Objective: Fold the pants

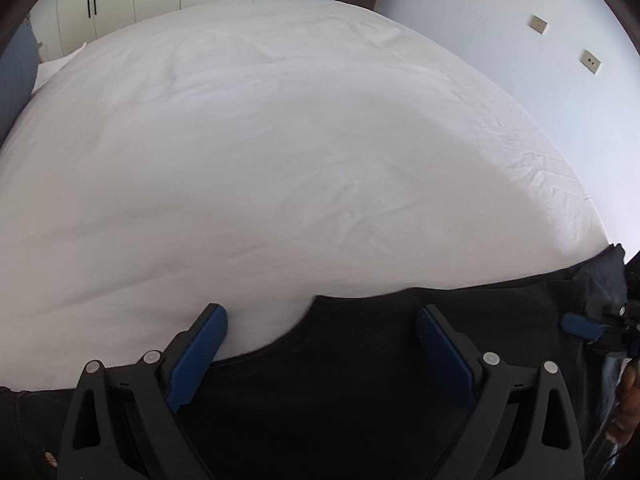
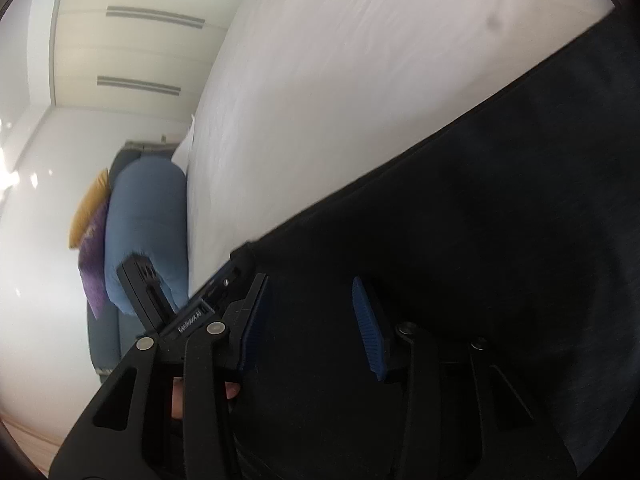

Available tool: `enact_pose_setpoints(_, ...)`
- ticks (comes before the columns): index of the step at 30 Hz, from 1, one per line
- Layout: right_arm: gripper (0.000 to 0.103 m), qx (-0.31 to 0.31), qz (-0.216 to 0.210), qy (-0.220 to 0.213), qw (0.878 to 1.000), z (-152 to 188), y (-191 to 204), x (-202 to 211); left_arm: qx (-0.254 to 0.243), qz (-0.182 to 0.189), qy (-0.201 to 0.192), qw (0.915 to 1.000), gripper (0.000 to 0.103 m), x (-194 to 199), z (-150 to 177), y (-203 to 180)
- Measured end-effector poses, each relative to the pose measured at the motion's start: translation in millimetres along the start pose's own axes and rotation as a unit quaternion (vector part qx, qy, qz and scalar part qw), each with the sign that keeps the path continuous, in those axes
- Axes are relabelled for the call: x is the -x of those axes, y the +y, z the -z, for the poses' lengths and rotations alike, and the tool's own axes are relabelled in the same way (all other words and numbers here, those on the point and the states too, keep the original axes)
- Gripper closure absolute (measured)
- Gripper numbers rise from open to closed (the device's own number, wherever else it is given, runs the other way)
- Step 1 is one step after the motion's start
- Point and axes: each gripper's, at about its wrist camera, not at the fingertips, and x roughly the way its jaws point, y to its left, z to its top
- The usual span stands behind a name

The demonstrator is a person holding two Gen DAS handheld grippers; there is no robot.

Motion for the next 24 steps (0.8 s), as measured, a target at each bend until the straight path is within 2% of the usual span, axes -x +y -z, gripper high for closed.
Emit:
enact_pose_setpoints(4,0.063,-0.016,0.077,-0.098,0.992,-28.6,-25.2,56.6,0.032,-0.051,-0.019,0.9980,0.008,19.1,14.9,45.5)
enact_pose_setpoints(6,0.059,-0.022,0.087,-0.113,0.990,-32.2,-24.3,74.4,0.060,-0.060,-0.044,0.9954,0.009,47.4,28.9,68.2)
enact_pose_setpoints(8,0.059,0.015,0.057,-0.094,0.994,-23.4,-4.4,75.5,0.084,-0.063,-0.071,0.9920,0.007,74.2,50.2,84.9)
enact_pose_setpoints(10,0.059,0.049,0.010,-0.042,0.998,-3.1,21.4,48.2,0.098,-0.084,-0.065,0.9895,0.007,82.7,72.8,98.4)
enact_pose_setpoints(11,0.059,0.070,0.000,-0.011,0.998,10.4,37.7,25.1,0.105,-0.086,-0.060,0.9890,0.007,82.3,85.6,105.2)
enact_pose_setpoints(13,0.059,0.096,0.015,0.024,0.995,34.5,46.8,-11.2,0.111,-0.075,-0.064,0.9889,0.007,85.6,106.9,117.4)
enact_pose_setpoints(14,0.059,0.089,0.033,0.035,0.995,46.6,41.9,-23.2,0.110,-0.077,-0.067,0.9887,0.007,91.6,112.0,120.6)
enact_pose_setpoints(18,0.062,0.063,0.036,0.018,0.997,55.3,30.7,-28.8,0.105,-0.098,-0.064,0.9875,0.007,99.2,120.6,118.3)
enact_pose_setpoints(22,0.060,0.043,0.056,-0.006,0.997,56.2,3.0,13.0,0.122,-0.116,-0.077,0.9827,0.007,110.7,138.8,126.1)
enact_pose_setpoints(23,0.060,0.036,0.057,-0.009,0.998,53.0,9.4,6.6,0.129,-0.117,-0.081,0.9813,0.007,114.3,145.1,128.6)
enact_pose_setpoints(24,0.060,0.032,0.058,-0.009,0.998,52.5,8.5,17.4,0.140,-0.117,-0.087,0.9795,0.007,118.5,154.0,131.9)
